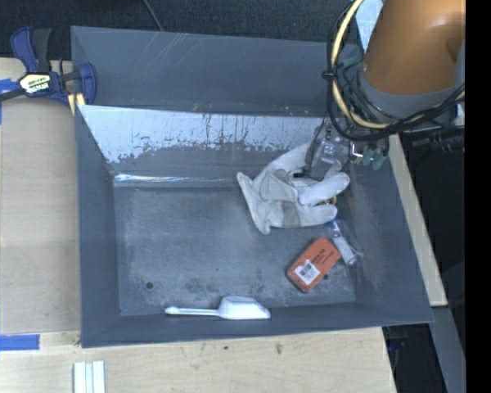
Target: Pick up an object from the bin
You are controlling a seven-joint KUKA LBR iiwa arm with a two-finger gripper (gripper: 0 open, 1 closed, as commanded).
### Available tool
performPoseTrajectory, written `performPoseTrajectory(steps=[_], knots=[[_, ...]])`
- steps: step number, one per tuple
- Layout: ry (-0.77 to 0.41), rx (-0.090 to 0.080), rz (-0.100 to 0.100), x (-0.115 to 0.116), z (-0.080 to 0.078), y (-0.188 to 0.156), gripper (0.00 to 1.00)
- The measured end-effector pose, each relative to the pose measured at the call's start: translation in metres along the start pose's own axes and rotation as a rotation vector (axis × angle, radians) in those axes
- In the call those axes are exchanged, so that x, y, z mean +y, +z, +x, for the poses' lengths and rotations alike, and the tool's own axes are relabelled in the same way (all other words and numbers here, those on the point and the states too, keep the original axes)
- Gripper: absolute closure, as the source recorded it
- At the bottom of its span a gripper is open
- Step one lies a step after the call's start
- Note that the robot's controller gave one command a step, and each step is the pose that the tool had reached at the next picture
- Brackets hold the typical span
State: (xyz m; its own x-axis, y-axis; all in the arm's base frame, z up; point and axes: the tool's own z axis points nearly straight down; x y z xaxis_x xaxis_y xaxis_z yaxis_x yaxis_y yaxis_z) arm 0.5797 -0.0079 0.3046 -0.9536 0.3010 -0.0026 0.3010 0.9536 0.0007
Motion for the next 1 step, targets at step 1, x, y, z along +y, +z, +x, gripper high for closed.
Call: performPoseTrajectory(steps=[1], knots=[[-0.024,-0.011,-0.004,-0.0094,0.0069,0.0295,1.00]])
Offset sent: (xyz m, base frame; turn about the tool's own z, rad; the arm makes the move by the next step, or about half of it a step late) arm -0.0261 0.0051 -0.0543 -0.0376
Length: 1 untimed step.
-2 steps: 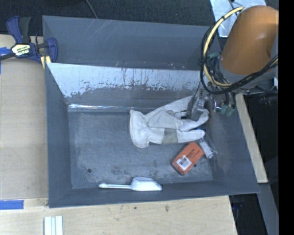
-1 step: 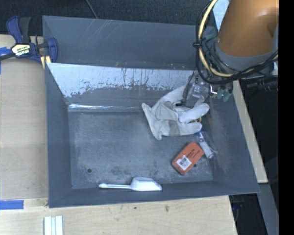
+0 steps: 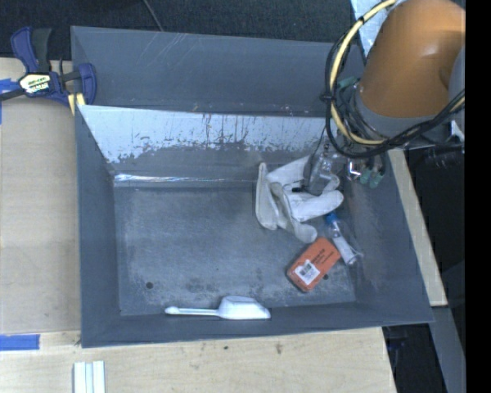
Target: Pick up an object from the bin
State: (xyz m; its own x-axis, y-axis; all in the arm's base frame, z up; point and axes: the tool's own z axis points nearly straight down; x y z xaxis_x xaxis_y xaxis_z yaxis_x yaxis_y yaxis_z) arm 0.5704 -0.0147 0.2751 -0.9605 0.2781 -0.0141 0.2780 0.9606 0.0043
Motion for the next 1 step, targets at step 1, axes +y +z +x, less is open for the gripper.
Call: performPoseTrajectory(steps=[1], knots=[[-0.004,0.006,0.003,-0.0066,0.0029,0.0171,1.00]])
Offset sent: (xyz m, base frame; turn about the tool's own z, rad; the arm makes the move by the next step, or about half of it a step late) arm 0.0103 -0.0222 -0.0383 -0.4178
